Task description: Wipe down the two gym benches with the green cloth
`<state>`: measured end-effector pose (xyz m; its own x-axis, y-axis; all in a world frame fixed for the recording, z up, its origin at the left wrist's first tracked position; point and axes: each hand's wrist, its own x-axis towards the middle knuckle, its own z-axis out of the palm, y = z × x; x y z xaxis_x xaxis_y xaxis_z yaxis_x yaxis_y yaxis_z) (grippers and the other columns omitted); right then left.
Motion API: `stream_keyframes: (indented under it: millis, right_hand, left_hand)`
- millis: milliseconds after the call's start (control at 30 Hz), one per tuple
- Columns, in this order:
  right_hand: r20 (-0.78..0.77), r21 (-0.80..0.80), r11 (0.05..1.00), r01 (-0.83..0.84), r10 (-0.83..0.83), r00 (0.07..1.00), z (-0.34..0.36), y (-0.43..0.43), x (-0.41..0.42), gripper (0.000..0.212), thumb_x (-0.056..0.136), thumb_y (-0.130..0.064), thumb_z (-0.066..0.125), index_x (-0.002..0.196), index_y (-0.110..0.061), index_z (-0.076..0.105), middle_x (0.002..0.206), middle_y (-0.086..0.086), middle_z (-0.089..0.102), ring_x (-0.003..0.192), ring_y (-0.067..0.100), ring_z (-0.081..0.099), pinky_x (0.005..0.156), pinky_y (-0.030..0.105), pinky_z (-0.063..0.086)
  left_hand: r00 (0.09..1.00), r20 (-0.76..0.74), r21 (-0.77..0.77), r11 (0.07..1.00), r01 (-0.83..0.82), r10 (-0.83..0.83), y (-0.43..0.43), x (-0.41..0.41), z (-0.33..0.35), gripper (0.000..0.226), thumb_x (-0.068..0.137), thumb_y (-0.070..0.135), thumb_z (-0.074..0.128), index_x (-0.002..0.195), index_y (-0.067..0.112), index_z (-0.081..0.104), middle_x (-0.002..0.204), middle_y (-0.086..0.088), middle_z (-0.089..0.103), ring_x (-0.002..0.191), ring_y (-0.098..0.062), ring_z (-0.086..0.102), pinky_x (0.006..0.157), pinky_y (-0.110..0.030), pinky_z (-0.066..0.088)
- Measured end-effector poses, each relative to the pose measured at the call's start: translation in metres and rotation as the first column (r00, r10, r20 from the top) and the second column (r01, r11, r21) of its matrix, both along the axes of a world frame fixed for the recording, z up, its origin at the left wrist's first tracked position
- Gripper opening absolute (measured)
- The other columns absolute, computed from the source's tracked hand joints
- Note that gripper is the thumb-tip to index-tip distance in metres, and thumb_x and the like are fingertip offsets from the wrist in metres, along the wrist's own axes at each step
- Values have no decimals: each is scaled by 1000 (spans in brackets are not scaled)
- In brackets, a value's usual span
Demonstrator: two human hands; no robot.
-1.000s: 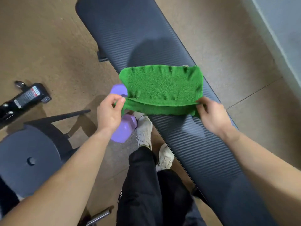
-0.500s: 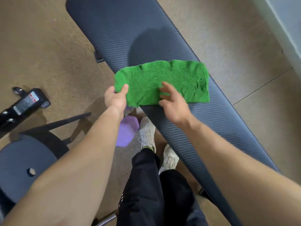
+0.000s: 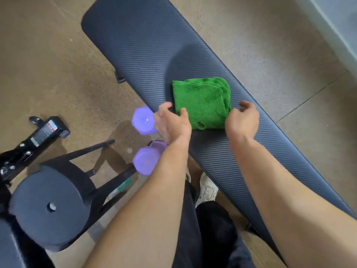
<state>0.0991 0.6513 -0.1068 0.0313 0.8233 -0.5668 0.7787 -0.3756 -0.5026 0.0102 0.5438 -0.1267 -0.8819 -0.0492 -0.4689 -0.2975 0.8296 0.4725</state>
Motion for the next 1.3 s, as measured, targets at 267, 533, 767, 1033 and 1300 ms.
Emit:
stream_keyframes:
  millis: [267, 533, 767, 1033, 1300]
  right_hand:
    - [-3, 207, 888, -410, 420, 908, -3, -8, -15, 39, 86, -12, 49, 120, -20, 64, 124, 6, 58, 116, 27, 55, 100, 37, 41]
    - [-57, 126, 951, -281, 290, 955, 9, 4, -8, 47, 88, -8, 43, 134, -13, 52, 134, 9, 54, 125, 27, 50, 105, 36, 36]
    - [137, 209, 439, -874, 872, 470, 26, 18, -7, 83, 76, -9, 55, 150, -35, 30, 156, 11, 22, 136, 39, 28, 110, 51, 36]
    - [96, 5, -412, -911, 907, -410, 80, -52, -24, 24, 81, -26, 65, 104, -32, 67, 149, -7, 44, 144, 23, 32, 110, 34, 35]
    - [-604, 23, -91, -996, 792, -86, 85, -231, -50, 63, 59, -24, 75, 114, -19, 47, 101, -4, 58, 88, 11, 55, 82, 25, 46]
  left_hand:
    - [992, -87, 166, 980, 108, -94, 16, -29, 18, 22, 80, 19, 68, 101, 19, 68, 78, 11, 62, 89, -17, 66, 88, -32, 50]
    - [929, -26, -13, 930, 368, -368, 34, 21, 5, 59, 82, 57, 64, 126, 19, 51, 123, -8, 56, 115, -31, 54, 96, -41, 43]
    - [900, 81, 190, 893, 407, -428, 25, 23, 19, 37, 71, 31, 74, 105, 20, 65, 104, 0, 71, 103, -24, 62, 86, -35, 48]
    - [943, 44, 337, 894, 297, -330, -145, 34, 90, 43, 71, 11, 74, 109, 28, 64, 99, 13, 67, 88, -4, 59, 85, -23, 48]
    - [936, 305, 626, 703, -336, 175, -314, 25, 157, 40, 71, 15, 80, 108, 27, 69, 105, 1, 71, 97, -13, 67, 86, -35, 56]
